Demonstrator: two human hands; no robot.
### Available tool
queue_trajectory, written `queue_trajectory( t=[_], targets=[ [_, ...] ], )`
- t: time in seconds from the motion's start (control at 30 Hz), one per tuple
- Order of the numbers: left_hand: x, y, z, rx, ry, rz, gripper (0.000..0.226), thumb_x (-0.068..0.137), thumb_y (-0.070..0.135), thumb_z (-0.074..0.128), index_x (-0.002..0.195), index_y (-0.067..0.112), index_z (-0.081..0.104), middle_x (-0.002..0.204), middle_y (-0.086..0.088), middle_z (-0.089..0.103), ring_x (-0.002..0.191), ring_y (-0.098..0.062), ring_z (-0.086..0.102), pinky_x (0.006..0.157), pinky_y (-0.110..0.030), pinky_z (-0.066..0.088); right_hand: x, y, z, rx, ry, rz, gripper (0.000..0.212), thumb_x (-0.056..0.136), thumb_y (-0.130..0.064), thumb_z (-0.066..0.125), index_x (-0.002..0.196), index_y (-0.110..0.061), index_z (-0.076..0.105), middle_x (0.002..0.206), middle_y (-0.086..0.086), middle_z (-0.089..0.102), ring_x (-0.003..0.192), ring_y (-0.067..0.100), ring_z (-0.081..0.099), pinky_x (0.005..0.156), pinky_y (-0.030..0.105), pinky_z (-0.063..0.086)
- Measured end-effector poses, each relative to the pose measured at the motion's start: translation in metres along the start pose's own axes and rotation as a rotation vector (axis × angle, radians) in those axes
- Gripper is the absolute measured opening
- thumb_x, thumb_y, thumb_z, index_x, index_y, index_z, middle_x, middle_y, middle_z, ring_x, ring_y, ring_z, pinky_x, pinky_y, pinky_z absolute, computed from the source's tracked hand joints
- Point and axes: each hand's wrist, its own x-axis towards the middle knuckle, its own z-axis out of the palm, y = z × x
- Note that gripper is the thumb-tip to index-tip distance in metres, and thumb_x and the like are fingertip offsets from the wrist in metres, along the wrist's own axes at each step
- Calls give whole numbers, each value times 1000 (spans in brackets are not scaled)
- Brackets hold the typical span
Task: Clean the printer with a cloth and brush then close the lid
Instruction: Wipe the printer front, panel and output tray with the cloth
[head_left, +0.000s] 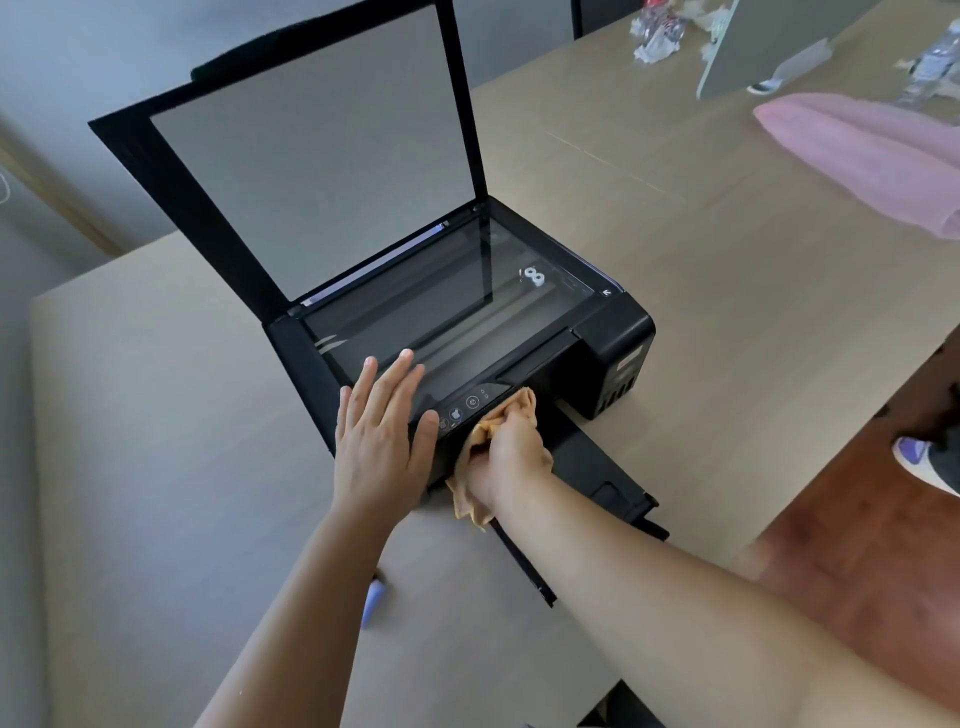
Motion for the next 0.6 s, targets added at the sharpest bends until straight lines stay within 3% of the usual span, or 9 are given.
queue_trajectory(
  t=[0.03, 0.13, 0.23, 0.3, 0.37, 0.43, 0.47, 0.57, 0.6],
  targets=[
    [0, -1, 0, -21, 5, -8, 50, 96, 38, 35, 142, 22, 43, 155, 10, 33, 148, -20, 15, 117, -44, 10, -3, 8, -1, -14, -25, 57, 16, 95, -31, 53, 89, -17, 59, 75, 6, 66, 64, 19, 62, 70, 29, 54],
    [1, -1, 0, -74, 9, -30, 48, 96, 34, 37, 142, 21, 45, 154, 8, 35, 148, -20, 15, 117, -41, 6, -7, 19, -6, -98, -124, 100, 26, 98, -28, 47, 81, -12, 58, 51, 7, 65, 53, 18, 64, 56, 29, 53],
    [2, -2, -3, -101, 23, -44, 45, 95, 26, 38, 139, 19, 49, 151, 6, 40, 147, -23, 17, 118, -46, 9, -4, 10, -5, -110, -162, 33, 27, 98, -27, 46, 97, -4, 60, 85, 17, 68, 88, 30, 66, 86, 47, 52],
    [1, -6, -4, -84, 22, -40, 44, 95, 25, 37, 136, 20, 52, 149, 6, 43, 147, -25, 19, 117, -50, 11, 2, 10, -4, -127, -141, -1, 29, 96, -30, 50, 106, -6, 62, 97, 16, 69, 97, 30, 66, 93, 49, 49],
    [0, -9, -3, -86, 19, -40, 43, 95, 24, 36, 135, 21, 53, 148, 7, 44, 147, -25, 19, 117, -50, 12, 8, 23, -9, -169, -96, 10, 26, 92, -32, 56, 104, -10, 64, 91, 10, 72, 84, 25, 70, 83, 42, 55],
    [-1, -12, -3, -120, 23, -48, 42, 96, 23, 35, 134, 20, 53, 147, 6, 46, 147, -25, 18, 118, -48, 11, 8, 36, -11, -185, -99, 90, 18, 92, -31, 55, 87, -14, 58, 63, 2, 65, 57, 16, 64, 66, 29, 56],
    [-2, -13, -3, -145, 27, -52, 41, 97, 21, 36, 134, 20, 54, 146, 5, 47, 147, -25, 18, 118, -47, 10, 6, 41, -10, -200, -125, 116, 17, 92, -29, 54, 86, -13, 57, 61, 2, 61, 58, 18, 64, 68, 29, 54],
    [-4, -15, -6, -243, 45, -102, 39, 99, 10, 38, 133, 17, 54, 143, 3, 50, 146, -26, 20, 119, -50, 16, -12, 32, -6, -222, -170, 80, 33, 95, -23, 48, 113, 4, 57, 93, 12, 65, 108, 37, 62, 91, 47, 50],
    [-4, -15, -8, -271, 47, -131, 40, 99, 7, 37, 134, 17, 54, 143, 3, 50, 147, -25, 19, 118, -49, 18, -13, 28, -5, -218, -171, 45, 33, 98, -22, 45, 114, 4, 56, 98, 15, 63, 107, 39, 60, 93, 49, 48]
  ],
)
